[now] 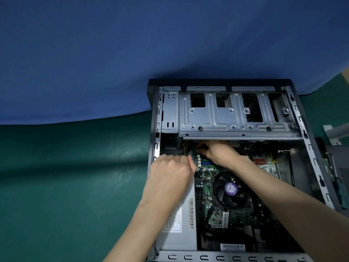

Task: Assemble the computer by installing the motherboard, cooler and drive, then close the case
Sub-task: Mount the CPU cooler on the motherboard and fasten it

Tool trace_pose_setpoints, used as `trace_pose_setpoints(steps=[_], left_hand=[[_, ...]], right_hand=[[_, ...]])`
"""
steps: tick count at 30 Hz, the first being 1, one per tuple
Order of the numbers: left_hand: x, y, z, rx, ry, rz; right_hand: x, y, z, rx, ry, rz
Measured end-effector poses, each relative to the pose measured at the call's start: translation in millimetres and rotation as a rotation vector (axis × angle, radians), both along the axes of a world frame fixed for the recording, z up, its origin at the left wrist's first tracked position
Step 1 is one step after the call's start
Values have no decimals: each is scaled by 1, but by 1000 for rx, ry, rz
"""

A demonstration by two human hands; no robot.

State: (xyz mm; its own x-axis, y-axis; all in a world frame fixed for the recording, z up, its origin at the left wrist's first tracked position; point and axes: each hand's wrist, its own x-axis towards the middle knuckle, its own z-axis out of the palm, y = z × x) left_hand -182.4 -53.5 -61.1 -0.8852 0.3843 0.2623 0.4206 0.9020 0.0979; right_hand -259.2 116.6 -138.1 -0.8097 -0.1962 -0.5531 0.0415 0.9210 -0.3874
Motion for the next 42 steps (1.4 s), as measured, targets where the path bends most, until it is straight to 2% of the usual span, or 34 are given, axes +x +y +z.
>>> trace_pose_setpoints(steps=[8,13,20,23,25,29,31,36,42], left_hand=[[-2,2,-1,-12,20,25],[-1,2,-1,-14,0,31],[-1,2,3,-49,-39,4],[-3,6,16,-75,-198,47],[-10,14,20,-110,-428,128],[-41,32,4,130,-958,321],[-56,40,-6,183,-1103,361],[-71,47,-24,328,-1176,471],[-71,49,-27,408,-1159,594]], right_hand=[[-2,-4,8,30,32,124],[-6,-9,11,34,14,63],[-1,-7,19,-4,43,149],[5,-3,28,-3,13,53],[16,5,32,16,83,-14],[44,28,43,-75,283,-57],[55,37,51,-117,359,-69],[77,50,65,-246,457,-134],[92,51,61,-297,400,-284]])
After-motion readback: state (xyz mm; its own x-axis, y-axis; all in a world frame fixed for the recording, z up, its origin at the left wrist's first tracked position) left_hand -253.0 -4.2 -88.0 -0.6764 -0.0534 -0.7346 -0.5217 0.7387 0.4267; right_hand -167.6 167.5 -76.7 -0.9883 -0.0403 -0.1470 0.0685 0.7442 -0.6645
